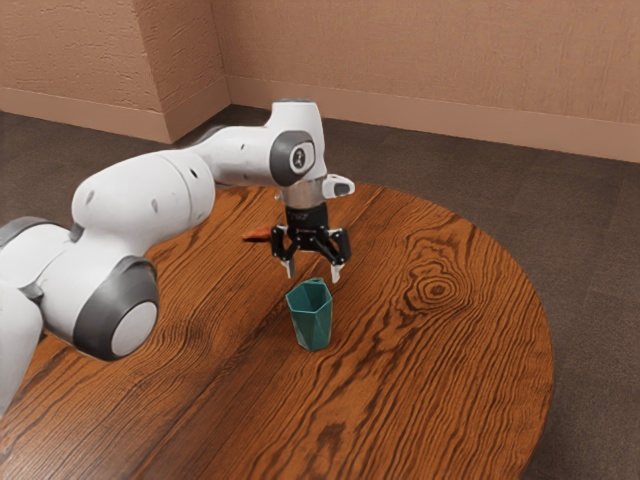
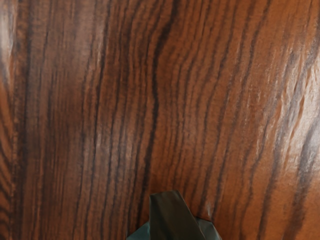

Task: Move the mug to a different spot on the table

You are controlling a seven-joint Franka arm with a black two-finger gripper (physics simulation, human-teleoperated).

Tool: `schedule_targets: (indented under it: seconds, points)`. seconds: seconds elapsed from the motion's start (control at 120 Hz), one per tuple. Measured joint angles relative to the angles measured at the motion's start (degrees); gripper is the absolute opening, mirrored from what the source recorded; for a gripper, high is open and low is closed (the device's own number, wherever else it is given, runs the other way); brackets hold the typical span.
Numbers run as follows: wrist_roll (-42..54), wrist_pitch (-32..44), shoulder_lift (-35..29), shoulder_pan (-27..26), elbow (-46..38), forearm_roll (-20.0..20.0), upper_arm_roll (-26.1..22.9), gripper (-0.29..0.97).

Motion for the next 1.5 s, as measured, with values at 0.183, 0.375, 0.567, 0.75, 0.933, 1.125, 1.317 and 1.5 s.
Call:
schedule_targets:
  seconds: [0.183,0.375,0.567,0.75,0.933,1.125,1.317,1.5]
  points:
    - [-0.76,0.38,0.19,-0.22,-1.06,-0.01,-0.14,0.68]
    - [-1.29,1.61,-0.58,-0.4,-3.53,0.16,-0.56,0.67]
    - [-1.64,2.96,-1.61,-0.87,-5.35,0.2,-0.65,0.6]
    - [-1.54,5.36,-2.69,-1.24,-6.98,0.64,-1.16,0.5]
    - [-0.39,9.43,-3.31,-1.36,-9.15,2.37,-1.57,0.46]
    - [0.59,11.48,-3.3,-1.37,-10.68,3.11,-1.64,0.45]
    - [0.13,12.22,-3.65,-1.76,-11.11,3.12,-2.03,0.44]
    - [-1.18,12.35,-3.76,-1.8,-11.74,3.18,-2.08,0.41]
